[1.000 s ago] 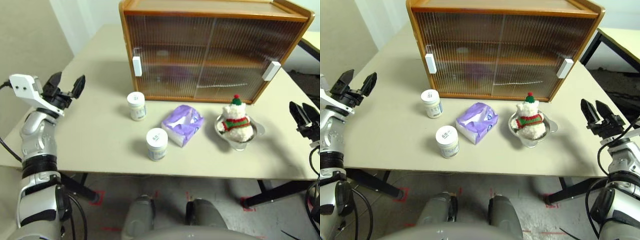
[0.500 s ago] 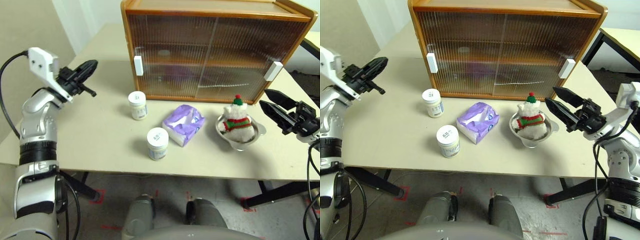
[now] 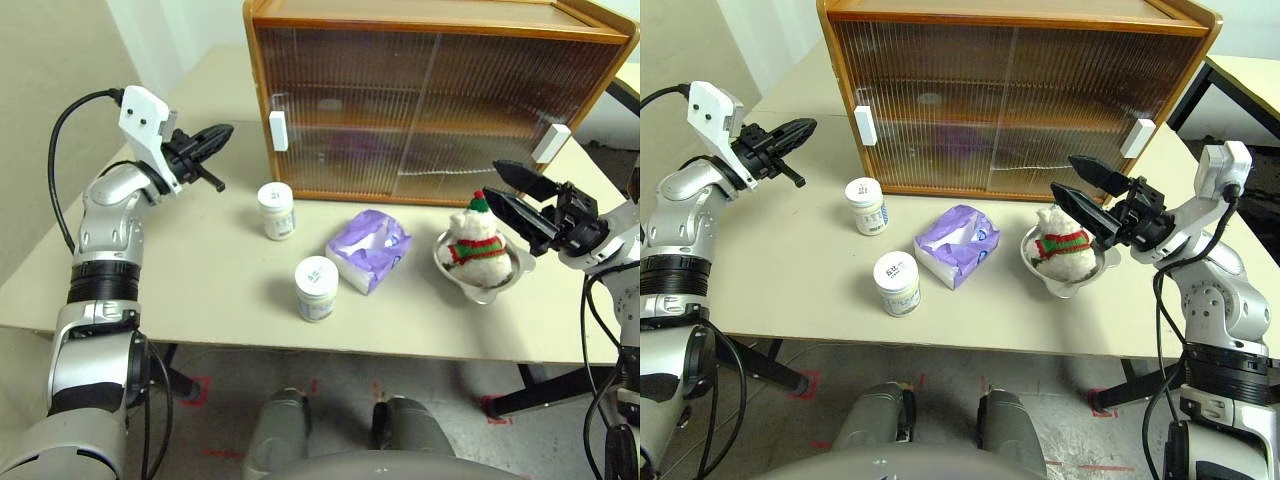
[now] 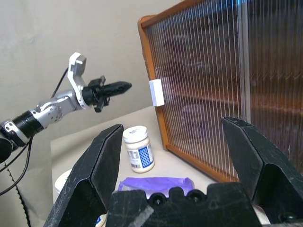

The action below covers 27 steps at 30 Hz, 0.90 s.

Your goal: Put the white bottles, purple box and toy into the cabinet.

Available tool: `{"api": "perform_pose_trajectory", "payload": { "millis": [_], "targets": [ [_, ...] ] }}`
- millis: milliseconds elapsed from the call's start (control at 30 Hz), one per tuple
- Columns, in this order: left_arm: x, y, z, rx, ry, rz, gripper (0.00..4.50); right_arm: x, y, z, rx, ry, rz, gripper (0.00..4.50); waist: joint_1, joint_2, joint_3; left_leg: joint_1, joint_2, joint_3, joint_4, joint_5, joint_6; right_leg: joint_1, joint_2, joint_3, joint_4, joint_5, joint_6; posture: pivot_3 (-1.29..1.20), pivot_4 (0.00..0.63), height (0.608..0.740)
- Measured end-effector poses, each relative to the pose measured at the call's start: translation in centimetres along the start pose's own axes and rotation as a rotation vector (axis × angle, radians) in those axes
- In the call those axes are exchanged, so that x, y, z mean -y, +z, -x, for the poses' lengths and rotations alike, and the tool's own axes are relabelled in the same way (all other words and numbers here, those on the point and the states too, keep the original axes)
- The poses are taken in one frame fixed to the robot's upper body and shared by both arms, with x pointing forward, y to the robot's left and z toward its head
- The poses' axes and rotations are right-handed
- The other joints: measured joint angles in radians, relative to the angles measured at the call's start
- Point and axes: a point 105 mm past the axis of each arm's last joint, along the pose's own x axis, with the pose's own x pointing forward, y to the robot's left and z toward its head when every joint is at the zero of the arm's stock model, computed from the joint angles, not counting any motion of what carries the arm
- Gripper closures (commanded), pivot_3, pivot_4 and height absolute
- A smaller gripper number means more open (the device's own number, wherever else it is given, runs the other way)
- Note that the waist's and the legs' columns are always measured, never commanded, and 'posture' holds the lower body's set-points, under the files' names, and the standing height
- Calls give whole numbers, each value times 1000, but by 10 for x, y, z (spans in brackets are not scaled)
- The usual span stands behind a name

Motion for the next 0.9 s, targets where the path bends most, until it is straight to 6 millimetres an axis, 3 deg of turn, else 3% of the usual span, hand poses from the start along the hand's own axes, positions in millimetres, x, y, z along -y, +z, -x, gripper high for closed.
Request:
{"api": "perform_pose_trajectory", "payload": {
  "millis": [167,367,533,900],
  "targets": [
    [13,-3,-10,-4,-44,5,4473,-5,1,-6,-6,28,6,0,-2,0,0,0,0,0,0,0,0,0,0,0,0,0,0,65,0,740],
    [12,5,-23,22,-45,2,4473,-6,2,-8,-9,29,6,0,-2,0,0,0,0,0,0,0,0,1,0,-1,0,0,0,47,0,740],
    [17,-4,-32,12,-46,40,4473,-6,3,-8,-25,31,20,0,-5,0,0,0,0,0,1,0,0,0,0,-1,0,0,0,24,0,740],
    [24,1,-51,36,-53,62,4473,-18,12,-17,-54,71,63,0,-32,0,0,0,-1,0,2,0,0,1,0,-2,0,0,1,-18,0,740]
  ]
}}
